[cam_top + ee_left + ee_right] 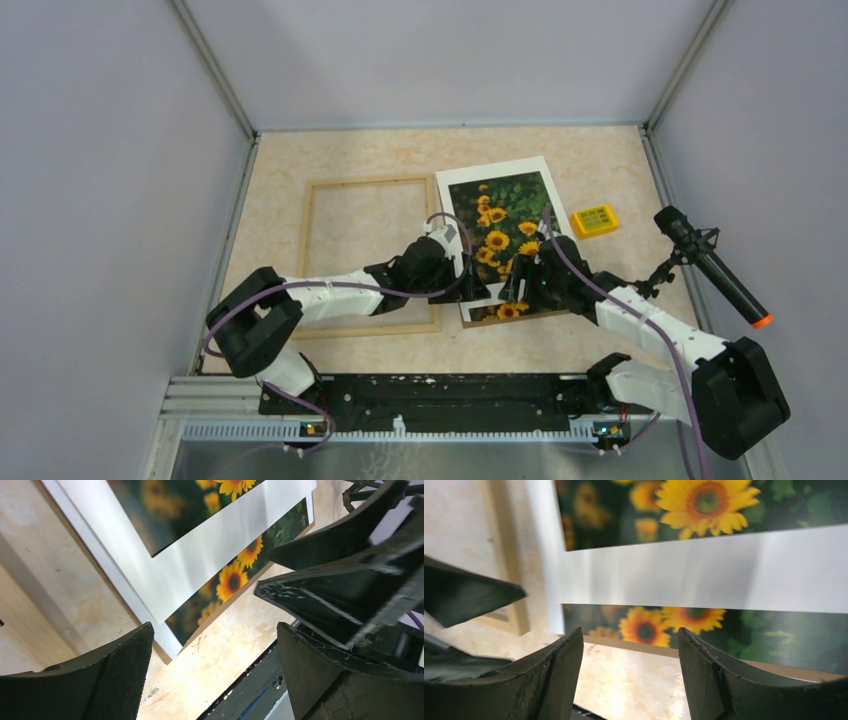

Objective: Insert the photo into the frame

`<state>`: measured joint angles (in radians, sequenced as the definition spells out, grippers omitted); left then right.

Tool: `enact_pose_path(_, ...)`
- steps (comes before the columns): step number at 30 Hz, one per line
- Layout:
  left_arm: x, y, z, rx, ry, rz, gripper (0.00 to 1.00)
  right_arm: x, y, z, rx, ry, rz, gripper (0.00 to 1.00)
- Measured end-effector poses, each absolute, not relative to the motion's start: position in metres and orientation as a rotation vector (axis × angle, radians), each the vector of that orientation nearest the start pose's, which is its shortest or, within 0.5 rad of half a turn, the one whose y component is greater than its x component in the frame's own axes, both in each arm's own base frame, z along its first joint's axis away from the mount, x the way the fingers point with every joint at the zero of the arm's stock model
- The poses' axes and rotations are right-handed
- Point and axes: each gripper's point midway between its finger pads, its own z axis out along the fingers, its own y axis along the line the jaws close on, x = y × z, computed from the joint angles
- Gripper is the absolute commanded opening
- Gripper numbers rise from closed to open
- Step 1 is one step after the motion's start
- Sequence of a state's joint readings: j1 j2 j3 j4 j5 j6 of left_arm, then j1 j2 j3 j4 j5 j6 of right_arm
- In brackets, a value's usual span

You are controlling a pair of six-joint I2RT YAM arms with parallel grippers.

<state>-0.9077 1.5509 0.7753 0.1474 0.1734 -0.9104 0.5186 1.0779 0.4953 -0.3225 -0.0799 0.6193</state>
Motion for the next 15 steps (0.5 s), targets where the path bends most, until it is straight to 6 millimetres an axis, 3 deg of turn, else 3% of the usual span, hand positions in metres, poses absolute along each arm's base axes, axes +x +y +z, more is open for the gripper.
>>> enact_pose_path(3, 0.203, -0.356, 0.084, 0.09, 2.453, -1.116, 0.96, 0.21, 0.173, 0.068, 0.058, 2.522, 0.645, 0.68)
enact_pose_path(9, 0.212, -0.35, 0.101, 0.063, 2.388, -1.147, 0.99, 0.225, 0.189, 0.1, 0.027, 2.442, 0.737, 0.66)
enact_pose_path(12, 0.216, -0.345, 0.104, 0.046, 2.371, -1.151, 0.98, 0.234, 0.202, 0.097, 0.006, 2.452, 0.78, 0.61)
enact_pose_path(15, 0.218, -0.343, 0.104, 0.036, 2.368, -1.158, 0.96, 0.243, 0.216, 0.081, -0.009, 2.507, 0.813, 0.58)
